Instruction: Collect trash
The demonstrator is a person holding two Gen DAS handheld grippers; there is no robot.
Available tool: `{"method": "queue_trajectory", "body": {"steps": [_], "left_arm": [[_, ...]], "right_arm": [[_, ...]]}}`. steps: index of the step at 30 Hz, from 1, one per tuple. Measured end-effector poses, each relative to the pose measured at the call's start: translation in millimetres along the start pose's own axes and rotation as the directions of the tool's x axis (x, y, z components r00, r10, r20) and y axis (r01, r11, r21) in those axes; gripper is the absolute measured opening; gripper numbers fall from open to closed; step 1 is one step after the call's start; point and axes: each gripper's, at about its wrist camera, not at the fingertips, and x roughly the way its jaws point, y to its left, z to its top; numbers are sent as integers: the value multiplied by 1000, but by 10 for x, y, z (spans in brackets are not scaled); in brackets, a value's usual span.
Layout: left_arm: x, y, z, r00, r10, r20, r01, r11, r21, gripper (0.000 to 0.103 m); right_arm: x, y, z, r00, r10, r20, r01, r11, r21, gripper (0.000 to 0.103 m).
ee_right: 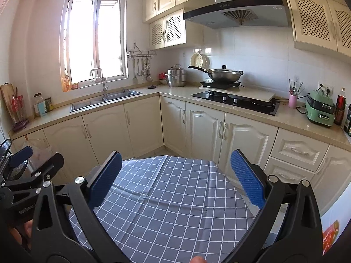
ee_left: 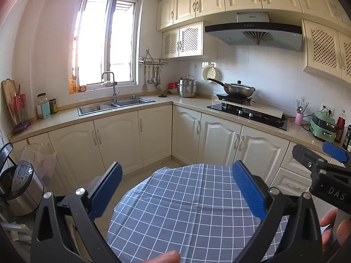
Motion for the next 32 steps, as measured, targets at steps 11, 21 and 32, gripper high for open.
{"method": "queue_trajectory", "body": {"steps": [11,21,32], "left_arm": [[-40,7,1,1000,1,13,-1,1000,-3,98],[-25,22,10,1000,-9,24,9,1000,-3,98],[-39,-13,49,999,19,36,-19,1000,-9,98]], "right_arm": [[-30,45,20,1000,6,12,-6,1000,-3,97],[6,60,31,1000,10,10,-10,1000,3,97],[41,72,19,1000,23,14,-24,1000,19,97]]}}
